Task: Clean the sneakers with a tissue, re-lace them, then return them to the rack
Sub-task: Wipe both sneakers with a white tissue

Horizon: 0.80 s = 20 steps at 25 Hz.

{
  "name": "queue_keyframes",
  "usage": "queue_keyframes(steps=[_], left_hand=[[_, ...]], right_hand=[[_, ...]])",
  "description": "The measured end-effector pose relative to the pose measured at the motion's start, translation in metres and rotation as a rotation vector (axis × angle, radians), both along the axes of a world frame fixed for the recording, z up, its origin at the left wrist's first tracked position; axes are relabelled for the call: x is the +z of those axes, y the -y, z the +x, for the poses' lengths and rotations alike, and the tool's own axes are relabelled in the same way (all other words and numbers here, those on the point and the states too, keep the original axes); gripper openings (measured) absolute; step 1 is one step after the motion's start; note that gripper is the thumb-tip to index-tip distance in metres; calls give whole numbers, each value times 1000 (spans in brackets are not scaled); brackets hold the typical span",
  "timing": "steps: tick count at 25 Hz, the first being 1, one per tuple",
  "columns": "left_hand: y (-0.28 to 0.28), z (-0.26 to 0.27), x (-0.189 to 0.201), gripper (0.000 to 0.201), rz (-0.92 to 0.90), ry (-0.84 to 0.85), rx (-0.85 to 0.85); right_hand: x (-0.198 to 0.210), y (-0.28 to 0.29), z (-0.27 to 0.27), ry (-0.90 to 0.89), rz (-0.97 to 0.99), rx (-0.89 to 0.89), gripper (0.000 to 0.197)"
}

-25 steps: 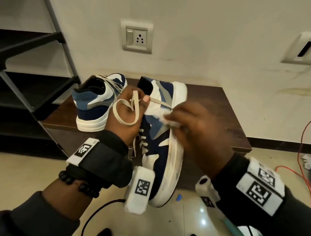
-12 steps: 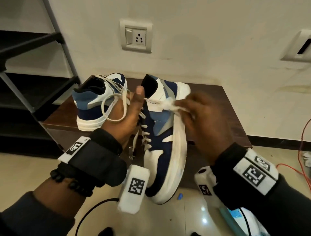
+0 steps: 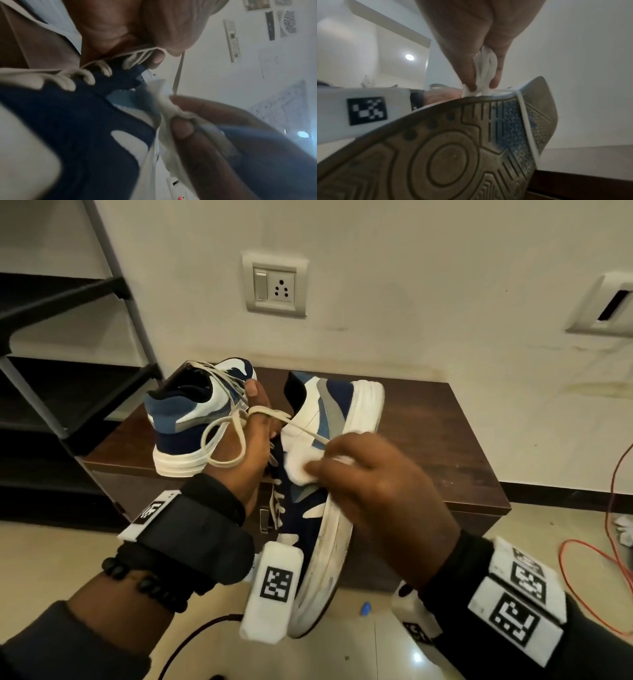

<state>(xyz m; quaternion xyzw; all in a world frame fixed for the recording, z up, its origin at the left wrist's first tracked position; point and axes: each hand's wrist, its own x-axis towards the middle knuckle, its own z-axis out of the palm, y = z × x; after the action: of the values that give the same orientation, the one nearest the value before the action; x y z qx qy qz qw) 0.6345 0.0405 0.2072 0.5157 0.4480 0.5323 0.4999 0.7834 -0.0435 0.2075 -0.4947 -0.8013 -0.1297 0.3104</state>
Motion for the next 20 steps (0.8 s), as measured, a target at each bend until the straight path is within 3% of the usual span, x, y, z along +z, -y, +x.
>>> queue_keyframes(steps=[2,4,6,11,14,16,18,20], left_hand=[[-3,0,-2,65,-7,10,-22],[-3,-4,-4,66,25,-70,-52],[-2,-9,-4,69,85,-180,-143],[-2,-11,-4,42,105,-137,-248],[0,-9,-5,70,114,-140,-218],[1,-8,-3,85,25,-56,-193],[-1,-11,-4,70,17,-55,-238],[0,-14,-4,50,113,-178,-343]], right_hand=[[3,-7,11,-94,-1,-23,22],[11,-15,31,-322,-5,-140,19],[15,-16,38,-387,8,-203,18],[3,-27,38,-255,11,-215,21],[-3,-39,46,-285,-14,-232,25],[-6,-41,42,-256,-20,-238,27],[-7,-39,37,-190,-1,-236,31],[-6,-32,30,-116,8,-222,34]])
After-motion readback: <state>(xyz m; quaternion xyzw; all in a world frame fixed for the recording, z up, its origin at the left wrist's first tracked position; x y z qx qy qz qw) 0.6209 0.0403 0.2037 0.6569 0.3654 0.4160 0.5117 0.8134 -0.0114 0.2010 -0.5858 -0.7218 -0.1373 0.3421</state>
